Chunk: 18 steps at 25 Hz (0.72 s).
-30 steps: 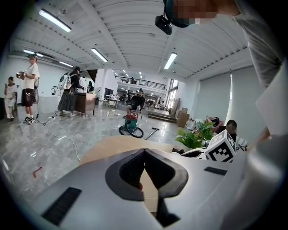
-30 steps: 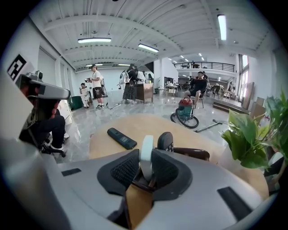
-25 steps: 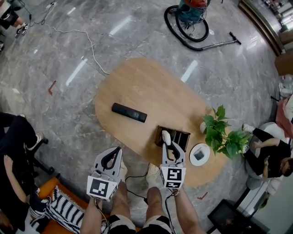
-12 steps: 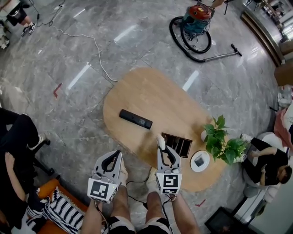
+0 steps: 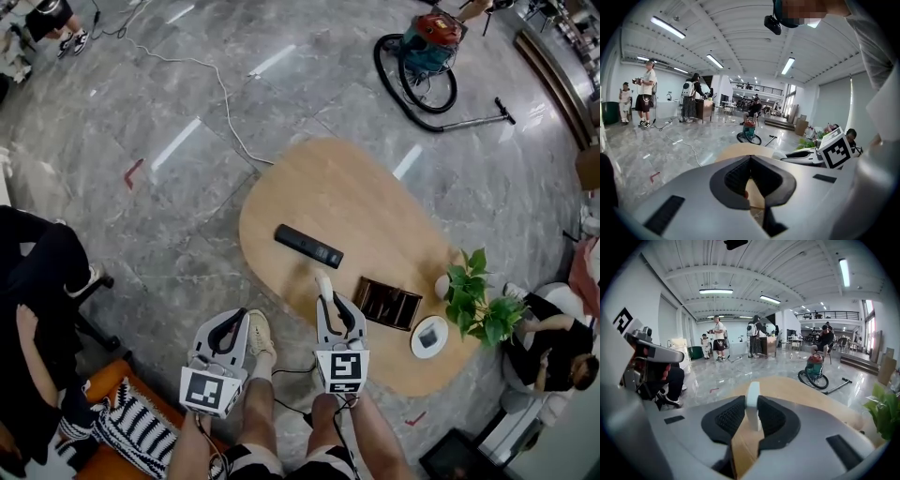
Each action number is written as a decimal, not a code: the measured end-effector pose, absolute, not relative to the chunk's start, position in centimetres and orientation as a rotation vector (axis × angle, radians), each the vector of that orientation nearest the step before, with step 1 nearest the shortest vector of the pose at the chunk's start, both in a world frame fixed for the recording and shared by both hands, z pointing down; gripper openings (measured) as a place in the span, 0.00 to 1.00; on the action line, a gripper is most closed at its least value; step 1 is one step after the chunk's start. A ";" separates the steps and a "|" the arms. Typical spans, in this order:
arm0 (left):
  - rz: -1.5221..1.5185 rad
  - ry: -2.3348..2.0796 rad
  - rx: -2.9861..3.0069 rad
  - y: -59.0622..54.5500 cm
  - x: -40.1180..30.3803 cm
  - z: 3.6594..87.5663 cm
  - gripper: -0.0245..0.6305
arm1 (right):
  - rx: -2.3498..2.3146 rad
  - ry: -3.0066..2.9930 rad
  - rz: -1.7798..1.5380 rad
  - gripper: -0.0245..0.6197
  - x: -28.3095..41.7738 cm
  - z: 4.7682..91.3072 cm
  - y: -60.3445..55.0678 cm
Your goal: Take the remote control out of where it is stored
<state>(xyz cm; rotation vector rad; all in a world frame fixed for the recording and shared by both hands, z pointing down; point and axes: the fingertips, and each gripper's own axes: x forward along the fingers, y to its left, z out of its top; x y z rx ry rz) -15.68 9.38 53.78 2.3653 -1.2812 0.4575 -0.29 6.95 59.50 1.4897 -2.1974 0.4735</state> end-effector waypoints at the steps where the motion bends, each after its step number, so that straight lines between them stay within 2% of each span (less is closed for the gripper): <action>1: 0.460 -1.280 2.361 9.3 -16.2 54.0 0.04 | 1.484 -2.202 0.476 0.19 -1.0 59.7 6.7; 18: 0.503 -1.234 2.341 7.6 -21.5 57.2 0.04 | 1.484 -2.202 0.576 0.19 -7.8 64.7 4.8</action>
